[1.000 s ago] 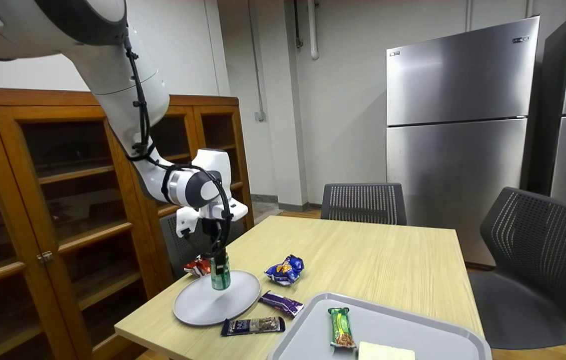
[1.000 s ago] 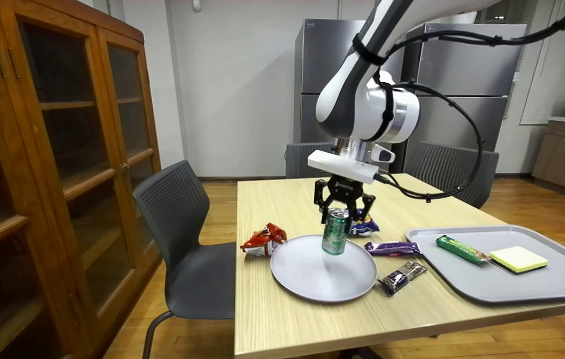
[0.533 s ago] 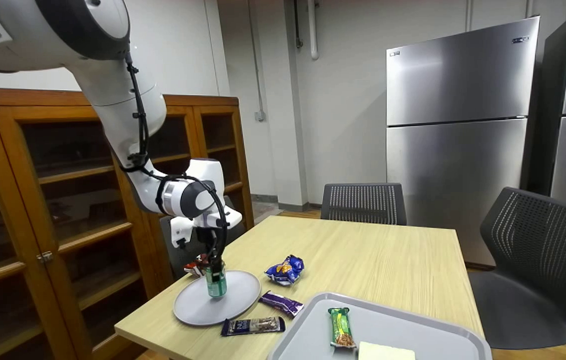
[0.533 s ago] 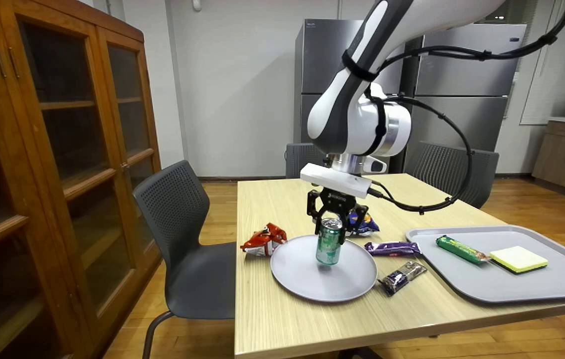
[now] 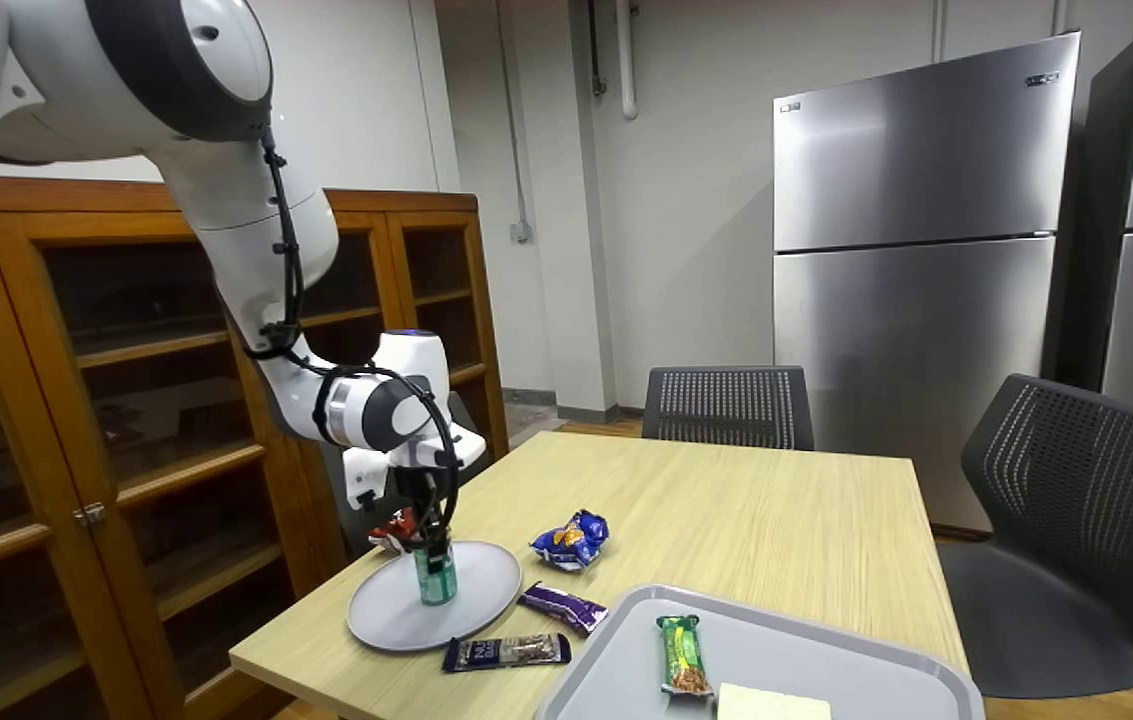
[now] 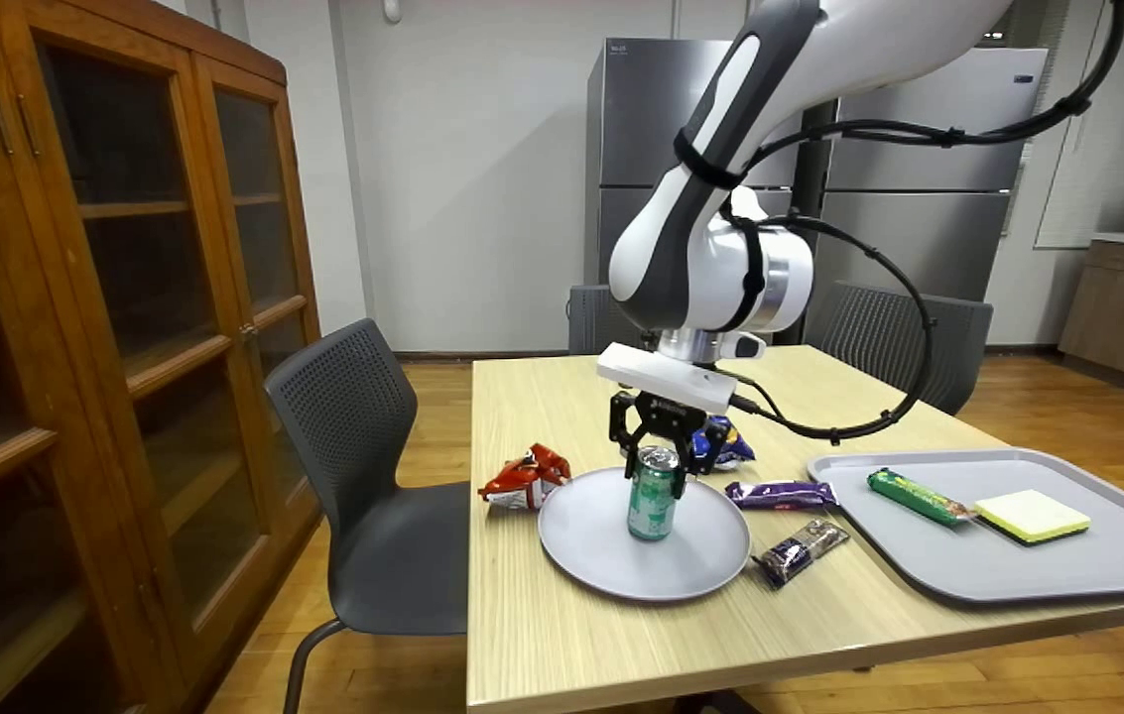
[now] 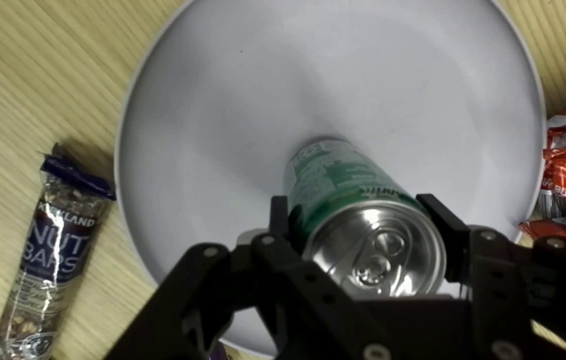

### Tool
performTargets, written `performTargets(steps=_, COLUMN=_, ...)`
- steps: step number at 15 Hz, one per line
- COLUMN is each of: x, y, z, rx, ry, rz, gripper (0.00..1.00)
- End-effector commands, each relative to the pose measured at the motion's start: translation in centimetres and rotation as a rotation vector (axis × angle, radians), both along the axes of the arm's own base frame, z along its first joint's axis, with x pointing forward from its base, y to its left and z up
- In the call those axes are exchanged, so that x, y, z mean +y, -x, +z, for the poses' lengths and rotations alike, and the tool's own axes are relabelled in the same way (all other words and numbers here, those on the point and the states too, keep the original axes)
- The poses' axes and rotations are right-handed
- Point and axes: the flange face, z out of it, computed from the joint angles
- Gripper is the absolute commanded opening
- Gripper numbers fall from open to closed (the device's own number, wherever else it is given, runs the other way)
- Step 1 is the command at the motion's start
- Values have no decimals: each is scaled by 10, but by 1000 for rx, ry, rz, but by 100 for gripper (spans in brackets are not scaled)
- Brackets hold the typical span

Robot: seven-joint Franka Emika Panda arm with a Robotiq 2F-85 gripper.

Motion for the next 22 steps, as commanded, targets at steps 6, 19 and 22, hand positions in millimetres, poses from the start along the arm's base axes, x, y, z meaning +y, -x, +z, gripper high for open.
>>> performTargets(steps=6, x=4, y=9, z=41, rx=-31, ry=-37, rz=49, gripper=100)
performTargets(steps=19, x=-22, y=43, z=112, rx=-88, ry=-96, rz=186, gripper=100)
performTargets(steps=22, x=-44, y=54, z=119, rx=-88, ry=-104, rz=216, gripper=100)
